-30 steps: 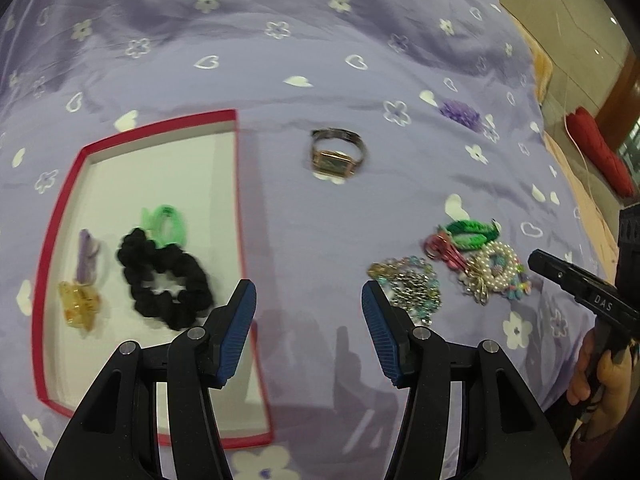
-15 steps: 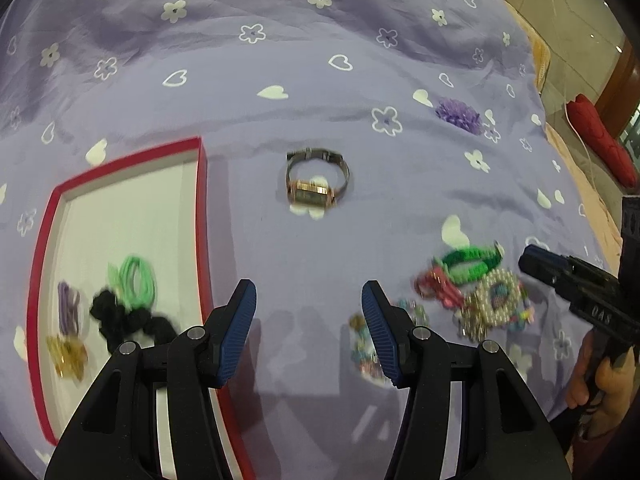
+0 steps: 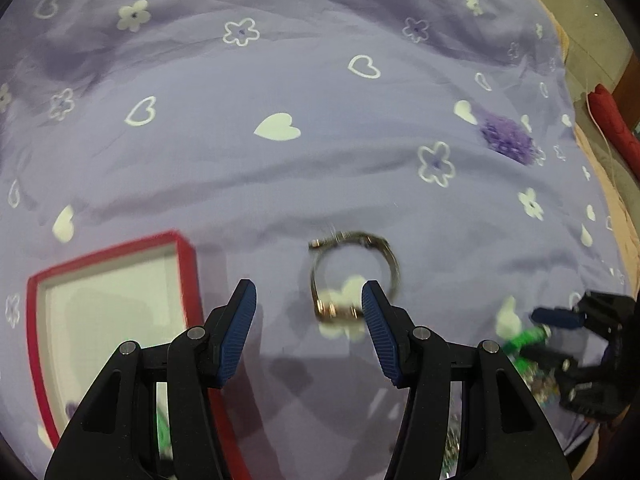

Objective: Organize jewelry
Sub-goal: 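Grasp the gold watch with the left tool while the right tool grasps the green braided keychain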

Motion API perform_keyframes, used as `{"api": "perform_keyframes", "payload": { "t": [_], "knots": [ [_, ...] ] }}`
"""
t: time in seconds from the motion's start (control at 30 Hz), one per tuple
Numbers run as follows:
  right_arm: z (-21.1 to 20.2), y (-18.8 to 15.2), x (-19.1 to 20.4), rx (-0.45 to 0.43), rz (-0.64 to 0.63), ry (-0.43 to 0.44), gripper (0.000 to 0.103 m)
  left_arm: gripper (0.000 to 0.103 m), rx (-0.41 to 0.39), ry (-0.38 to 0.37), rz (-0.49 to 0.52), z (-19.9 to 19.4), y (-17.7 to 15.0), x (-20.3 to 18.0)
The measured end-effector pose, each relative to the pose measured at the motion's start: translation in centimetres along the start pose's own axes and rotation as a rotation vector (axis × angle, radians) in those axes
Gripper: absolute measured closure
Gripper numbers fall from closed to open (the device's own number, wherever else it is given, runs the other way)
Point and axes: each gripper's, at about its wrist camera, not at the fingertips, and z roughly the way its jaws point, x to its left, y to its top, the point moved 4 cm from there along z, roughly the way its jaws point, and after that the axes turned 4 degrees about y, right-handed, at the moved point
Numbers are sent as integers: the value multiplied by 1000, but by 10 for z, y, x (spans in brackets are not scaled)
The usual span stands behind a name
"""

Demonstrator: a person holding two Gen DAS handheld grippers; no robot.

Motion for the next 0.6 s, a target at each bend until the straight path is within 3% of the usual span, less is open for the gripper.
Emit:
{"api": "perform_keyframes", "payload": {
  "t": [0.13, 0.2, 0.3, 0.37, 0.43, 0.47, 0.6],
  "knots": [
    [10, 0, 2, 22, -34, 15, 64, 49, 50, -1, 7, 25, 11, -2],
    [11, 0, 3, 19, -50, 12, 64, 55, 71, -5, 22, 35, 10, -7],
    [10, -1, 4, 13, -55, 3, 68, 73, 55, -2, 61, 37, 7, -16],
    [9, -1, 5, 12, -58, 5, 75, 93, 52, -14, 79, 34, 3, -21],
    [8, 0, 7, 12, -70, -8, 81, 101, 51, -23, 94, 31, -1, -26],
    [7, -2, 9, 13, -81, -28, 88, 101, 52, -32, 97, 29, -5, -28],
    [-2, -4, 8, -16, -43, -34, 92, 102, 36, -50, 87, 16, -20, -31]
  ]
}}
